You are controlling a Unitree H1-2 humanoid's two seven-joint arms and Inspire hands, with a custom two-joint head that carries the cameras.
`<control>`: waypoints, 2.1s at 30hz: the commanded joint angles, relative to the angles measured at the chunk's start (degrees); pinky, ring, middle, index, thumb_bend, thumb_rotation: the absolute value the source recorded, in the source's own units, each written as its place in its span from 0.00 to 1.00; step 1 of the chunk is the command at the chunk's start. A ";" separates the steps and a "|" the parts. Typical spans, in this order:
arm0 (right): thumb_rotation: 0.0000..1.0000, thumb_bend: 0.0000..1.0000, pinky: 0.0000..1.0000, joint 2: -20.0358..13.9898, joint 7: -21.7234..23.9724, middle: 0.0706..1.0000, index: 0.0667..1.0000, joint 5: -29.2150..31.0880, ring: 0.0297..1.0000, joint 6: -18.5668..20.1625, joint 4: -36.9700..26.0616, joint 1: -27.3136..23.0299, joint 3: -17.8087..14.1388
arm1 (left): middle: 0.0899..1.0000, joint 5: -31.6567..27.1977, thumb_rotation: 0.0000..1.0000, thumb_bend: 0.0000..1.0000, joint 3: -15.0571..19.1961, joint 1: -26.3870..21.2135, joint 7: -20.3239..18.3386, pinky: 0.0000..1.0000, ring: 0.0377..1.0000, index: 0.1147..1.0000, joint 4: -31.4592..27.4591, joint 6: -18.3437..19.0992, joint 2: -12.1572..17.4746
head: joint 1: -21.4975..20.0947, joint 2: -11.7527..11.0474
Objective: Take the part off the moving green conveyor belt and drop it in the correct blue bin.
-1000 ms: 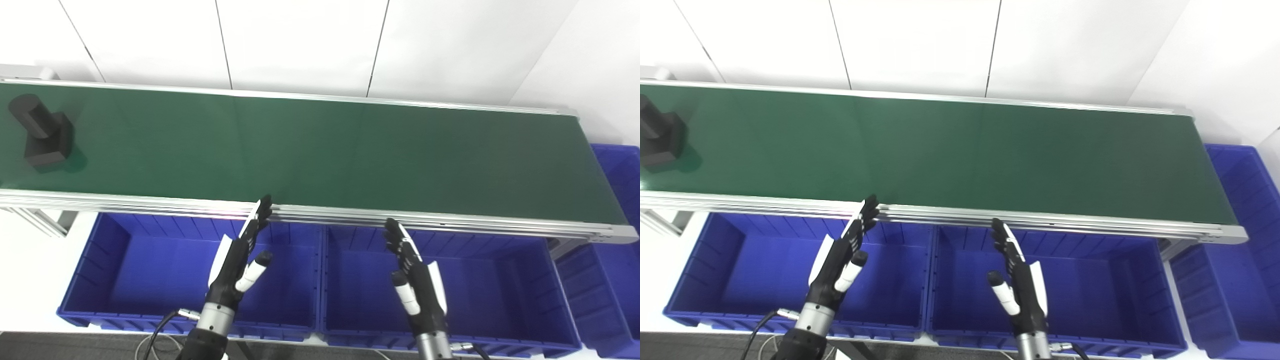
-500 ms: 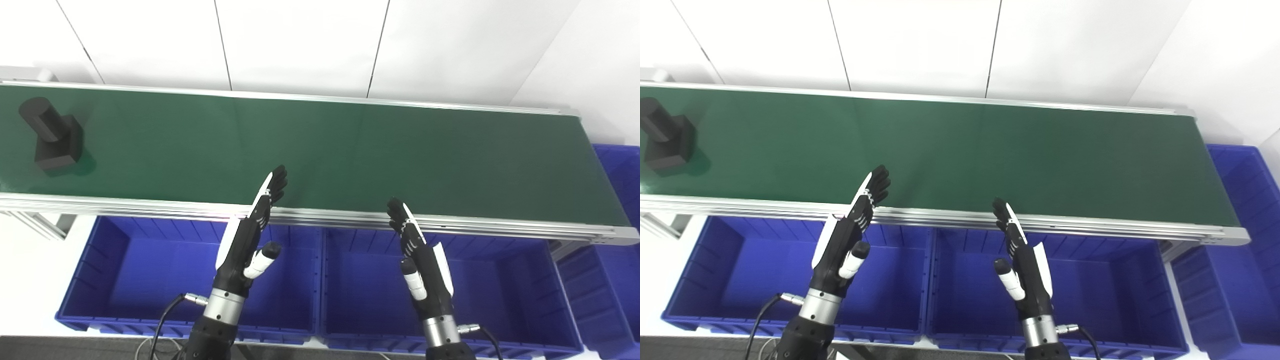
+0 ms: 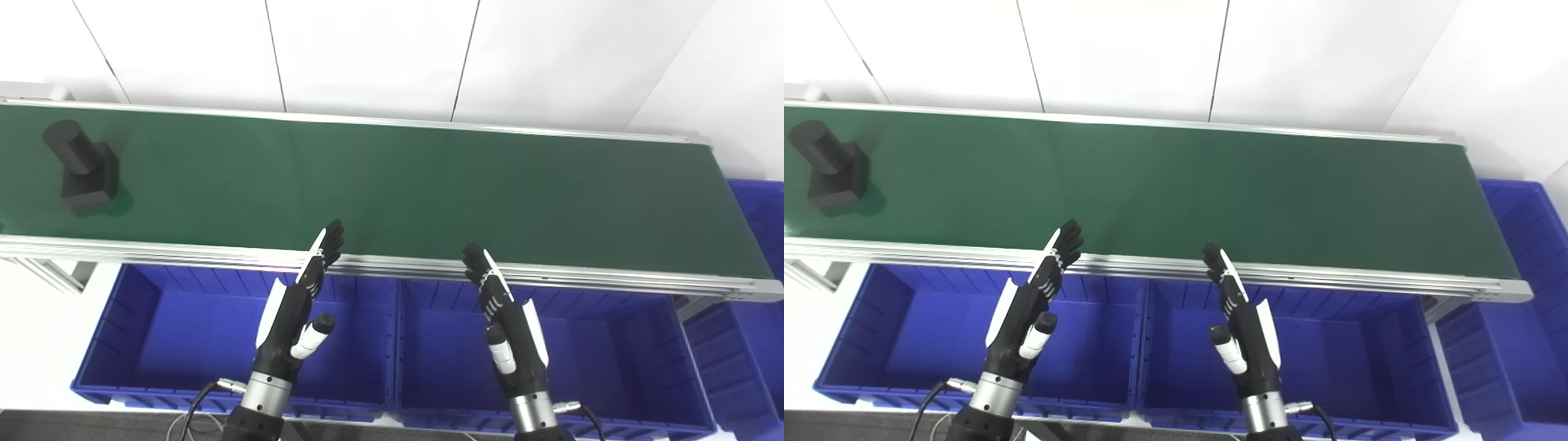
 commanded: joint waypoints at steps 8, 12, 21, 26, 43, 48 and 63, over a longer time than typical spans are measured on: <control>0.97 0.83 0.94 2.90 -0.69 0.94 0.95 -0.77 0.95 -0.97 0.10 0.02 -0.27 | 0.94 -1.00 0.94 0.80 1.93 1.13 0.29 0.90 0.93 0.91 0.56 -1.81 0.35 | -1.13 0.32; 0.97 0.84 0.94 2.52 -1.61 0.94 0.95 -1.58 0.94 -0.98 0.98 0.51 -0.10 | 0.94 -2.52 0.90 0.76 2.30 1.37 0.06 0.91 0.94 0.91 1.63 -1.82 0.12 | -0.76 0.00; 1.00 0.85 0.98 0.76 -2.63 0.96 0.97 -1.31 0.97 -0.98 1.49 1.16 -1.08 | 0.97 -8.05 0.97 0.76 6.11 1.66 -4.17 0.95 0.96 0.95 1.13 -1.82 -0.56 | -0.06 -0.61; 1.00 0.80 0.98 0.50 -1.80 0.96 0.98 0.00 0.97 -0.96 1.43 0.65 -2.24 | 0.95 -8.24 0.97 0.78 8.83 2.77 -6.02 0.92 0.95 0.92 1.30 -1.81 -1.10 | 0.23 -0.83; 0.99 0.84 0.94 0.09 0.54 0.94 0.97 1.86 0.95 -0.97 4.55 0.27 -4.75 | 0.93 -3.62 0.95 0.77 7.85 0.82 -5.29 0.90 0.93 0.90 5.37 -1.82 -3.08 | 3.52 -5.18; 0.99 0.84 0.95 0.04 2.57 0.95 0.98 2.68 0.95 -0.98 6.61 -0.09 -6.00 | 0.93 -2.14 0.96 0.77 5.64 0.02 -1.86 0.88 0.92 0.89 7.37 -1.82 -2.56 | 7.09 -8.36; 0.99 0.84 1.00 2.66 9.86 0.97 0.99 4.70 0.98 -0.98 10.04 -0.36 -11.42 | 0.91 -1.47 0.94 0.80 -0.02 -1.12 5.79 0.86 0.91 0.88 9.94 -1.82 0.24 | 9.17 -11.11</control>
